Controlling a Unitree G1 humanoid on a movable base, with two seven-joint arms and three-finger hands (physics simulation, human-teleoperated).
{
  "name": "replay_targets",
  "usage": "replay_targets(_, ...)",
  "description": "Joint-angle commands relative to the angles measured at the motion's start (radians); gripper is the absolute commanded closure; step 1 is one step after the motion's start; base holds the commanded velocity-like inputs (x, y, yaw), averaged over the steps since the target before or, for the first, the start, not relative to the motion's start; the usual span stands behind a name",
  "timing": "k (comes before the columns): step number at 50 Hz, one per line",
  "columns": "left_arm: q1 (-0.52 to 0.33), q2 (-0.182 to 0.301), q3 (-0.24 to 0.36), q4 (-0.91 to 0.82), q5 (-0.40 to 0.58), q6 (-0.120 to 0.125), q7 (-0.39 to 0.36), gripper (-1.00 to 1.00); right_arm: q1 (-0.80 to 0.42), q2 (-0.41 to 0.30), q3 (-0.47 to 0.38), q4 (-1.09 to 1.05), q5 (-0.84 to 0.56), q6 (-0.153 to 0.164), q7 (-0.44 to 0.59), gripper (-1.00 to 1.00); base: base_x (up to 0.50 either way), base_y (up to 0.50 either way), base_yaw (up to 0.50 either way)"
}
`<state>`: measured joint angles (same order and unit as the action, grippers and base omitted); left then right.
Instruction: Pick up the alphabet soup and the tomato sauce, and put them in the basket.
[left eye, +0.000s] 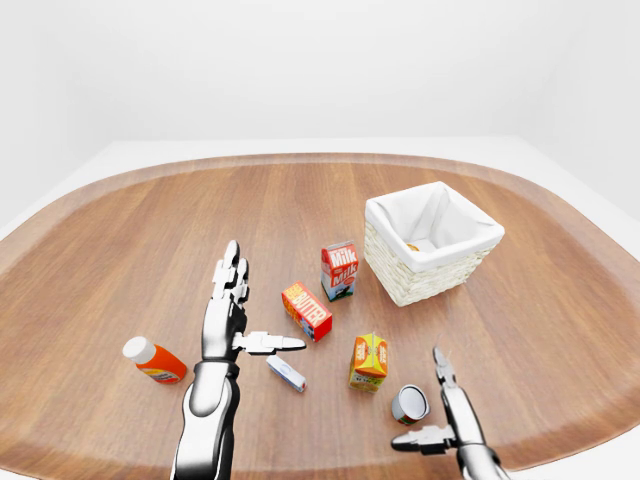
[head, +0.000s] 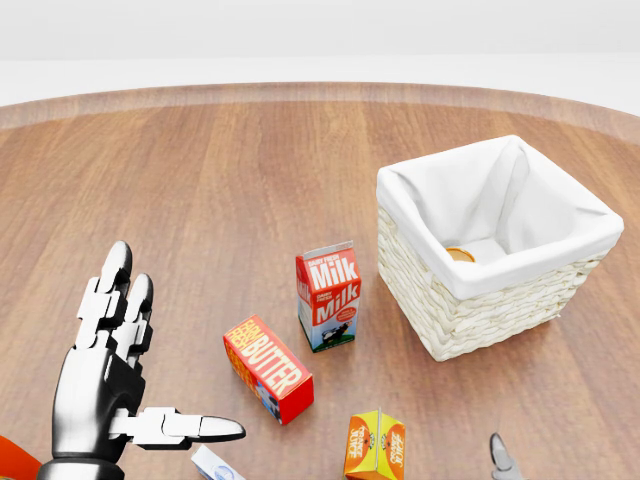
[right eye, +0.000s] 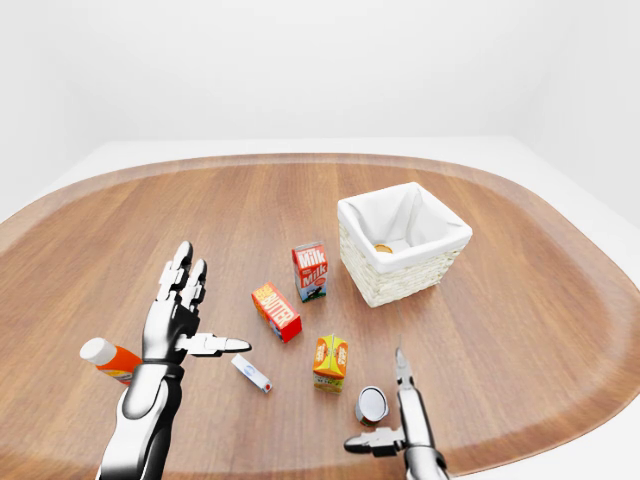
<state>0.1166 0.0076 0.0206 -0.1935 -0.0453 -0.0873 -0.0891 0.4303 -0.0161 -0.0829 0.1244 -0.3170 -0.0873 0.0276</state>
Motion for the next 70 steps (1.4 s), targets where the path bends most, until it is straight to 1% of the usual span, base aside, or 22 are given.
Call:
replay_targets(1, -0.004, -0.001, 0.005, 0.001, -0.007, 0.0, 0.001, -1.0, -0.021, -0.006, 0.002, 0.031, -0.006, 0.0, -0.014, -1.0, 0.0, 0.0, 0.0)
replay_targets(37, -0.004, -0.001, 0.005, 0.001, -0.006, 0.0, 0.001, -1.0, -0.092, -0.026, 0.025, 0.176, -0.026, 0.0, -0.066, -1.0, 0.0, 0.0, 0.0)
replay_targets(60, -0.004, -0.001, 0.005, 0.001, -0.007, 0.0, 0.001, -1.0, -0.103, -0.032, 0.046, 0.17, -0.037, 0.0, -0.072, -1.0, 0.0, 0.0, 0.0)
replay_targets(61, -0.003, -0.001, 0.005, 0.001, -0.007, 0.0, 0.001, -1.0, -0.101, -0.031, 0.048, 0.168, -0.037, 0.0, -0.072, -0.77, 0.0, 0.0, 0.0)
replay_targets(62, -0.004, -0.001, 0.005, 0.001, -0.006, 0.0, 0.001, -1.0, -0.102, -0.031, 0.048, 0.169, -0.037, 0.0, -0.071, -0.47, 0.0, 0.0, 0.0)
replay_targets(63, -0.004, -0.001, 0.005, 0.001, -0.006, 0.0, 0.001, -1.0, -0.103, -0.032, 0.049, 0.171, -0.038, 0.0, -0.073, -0.45, 0.0, 0.0, 0.0)
replay_targets(64, -0.004, -0.001, 0.005, 0.001, -0.007, 0.0, 0.001, -1.0, -0.105, -0.033, 0.049, 0.177, -0.038, 0.0, -0.073, -0.34, 0.0, 0.0, 0.0)
replay_targets(65, -0.004, -0.001, 0.004, 0.001, -0.006, 0.0, 0.001, -1.0, -0.106, -0.033, 0.051, 0.178, -0.038, 0.0, -0.073, 0.35, 0.0, 0.0, 0.0)
replay_targets(66, -0.004, -0.001, 0.005, 0.001, -0.006, 0.0, 0.001, -1.0, -0.104, -0.032, 0.051, 0.174, -0.038, 0.0, -0.072, 0.63, 0.0, 0.0, 0.0)
replay_targets(67, -0.004, -0.001, 0.005, 0.001, -0.006, 0.0, 0.001, -1.0, -0.104, -0.033, 0.051, 0.174, -0.039, 0.0, -0.072, 1.0, 0.0, 0.0, 0.0)
replay_targets(70, -0.003, -0.001, 0.005, 0.001, -0.007, 0.0, 0.001, -1.0, -0.099, -0.032, 0.054, 0.163, -0.036, 0.0, -0.068, 1.0, 0.0, 0.0, 0.0)
